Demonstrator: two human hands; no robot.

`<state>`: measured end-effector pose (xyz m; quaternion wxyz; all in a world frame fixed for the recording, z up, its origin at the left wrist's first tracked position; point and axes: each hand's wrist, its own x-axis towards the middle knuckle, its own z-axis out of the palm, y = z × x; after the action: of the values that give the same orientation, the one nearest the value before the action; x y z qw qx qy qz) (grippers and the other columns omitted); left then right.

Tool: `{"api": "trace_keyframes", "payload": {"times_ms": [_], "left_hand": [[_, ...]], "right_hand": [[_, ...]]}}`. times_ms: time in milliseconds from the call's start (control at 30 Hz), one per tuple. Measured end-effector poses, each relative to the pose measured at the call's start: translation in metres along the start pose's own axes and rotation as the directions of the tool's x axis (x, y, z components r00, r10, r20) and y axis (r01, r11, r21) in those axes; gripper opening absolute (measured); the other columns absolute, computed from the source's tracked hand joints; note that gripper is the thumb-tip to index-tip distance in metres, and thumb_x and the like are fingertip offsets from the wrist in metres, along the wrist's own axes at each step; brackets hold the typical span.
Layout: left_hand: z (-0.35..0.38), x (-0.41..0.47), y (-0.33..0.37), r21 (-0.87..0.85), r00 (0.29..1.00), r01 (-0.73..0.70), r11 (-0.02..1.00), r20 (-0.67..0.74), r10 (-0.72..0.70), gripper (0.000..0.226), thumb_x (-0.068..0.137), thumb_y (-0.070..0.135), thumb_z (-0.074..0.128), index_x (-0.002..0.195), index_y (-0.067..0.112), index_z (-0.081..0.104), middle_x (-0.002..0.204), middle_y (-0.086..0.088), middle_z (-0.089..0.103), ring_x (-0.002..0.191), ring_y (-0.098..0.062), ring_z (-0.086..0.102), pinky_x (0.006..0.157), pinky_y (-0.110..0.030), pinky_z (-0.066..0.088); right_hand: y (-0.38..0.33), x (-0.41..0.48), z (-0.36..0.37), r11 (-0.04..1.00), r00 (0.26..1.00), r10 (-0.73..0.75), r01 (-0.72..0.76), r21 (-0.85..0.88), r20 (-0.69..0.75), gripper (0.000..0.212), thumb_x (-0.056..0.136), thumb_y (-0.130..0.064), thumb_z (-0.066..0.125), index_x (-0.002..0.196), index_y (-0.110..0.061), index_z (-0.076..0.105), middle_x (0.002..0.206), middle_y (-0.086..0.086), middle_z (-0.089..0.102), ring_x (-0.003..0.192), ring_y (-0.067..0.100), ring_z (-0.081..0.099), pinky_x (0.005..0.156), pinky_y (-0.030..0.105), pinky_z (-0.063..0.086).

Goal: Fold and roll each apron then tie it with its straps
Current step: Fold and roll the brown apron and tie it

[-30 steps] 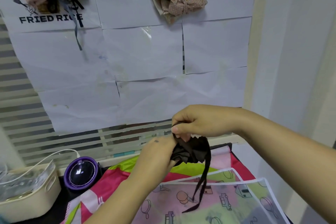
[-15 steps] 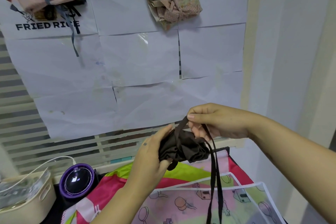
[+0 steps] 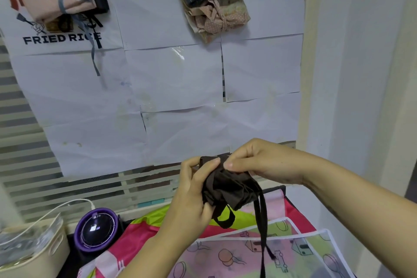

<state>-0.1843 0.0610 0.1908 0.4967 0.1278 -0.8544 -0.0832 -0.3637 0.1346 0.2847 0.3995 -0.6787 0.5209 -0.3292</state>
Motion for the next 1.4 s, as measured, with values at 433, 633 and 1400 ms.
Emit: {"api": "trace_keyframes", "payload": {"times_ms": [433, 633, 1400], "left_hand": [[-0.003, 0.005, 0.0, 0.042, 0.999, 0.023, 0.999, 0.032, -0.024, 0.059, 0.077, 0.017, 0.043, 0.127, 0.044, 0.028, 0.13, 0.003, 0.025, 0.104, -0.007, 0.045, 0.075, -0.029, 0.051], [-0.01, 0.015, 0.01, -0.264, 0.944, 0.23, 0.937, -0.174, -0.281, 0.05, 0.075, 0.01, 0.064, 0.098, 0.053, 0.053, 0.117, 0.012, 0.048, 0.112, 0.008, 0.047, 0.092, -0.007, 0.035], [-0.016, 0.033, 0.017, -0.555, 0.758, 0.571, 0.605, 0.072, -0.648, 0.028, 0.087, 0.008, 0.064, 0.101, 0.033, 0.061, 0.098, 0.008, 0.07, 0.093, -0.008, 0.066, 0.077, -0.02, 0.052]], "right_hand": [[-0.013, 0.019, 0.02, 0.901, 0.926, -0.113, -0.057, -0.43, -0.359, 0.035, 0.075, -0.024, 0.076, 0.048, -0.018, 0.055, 0.04, -0.01, 0.043, 0.042, 0.003, 0.039, 0.047, 0.018, 0.032], [0.011, 0.016, -0.011, 0.995, 0.983, 0.052, -0.065, -0.072, -0.174, 0.023, 0.09, -0.02, 0.062, 0.076, -0.002, 0.065, 0.064, 0.001, 0.053, 0.058, 0.002, 0.052, 0.068, 0.019, 0.041], [-0.001, 0.01, -0.014, 0.895, 0.86, -0.142, -0.101, -0.435, -0.491, 0.04, 0.091, -0.029, 0.063, 0.055, -0.015, 0.054, 0.048, -0.007, 0.039, 0.041, 0.007, 0.036, 0.045, 0.018, 0.031]]}}
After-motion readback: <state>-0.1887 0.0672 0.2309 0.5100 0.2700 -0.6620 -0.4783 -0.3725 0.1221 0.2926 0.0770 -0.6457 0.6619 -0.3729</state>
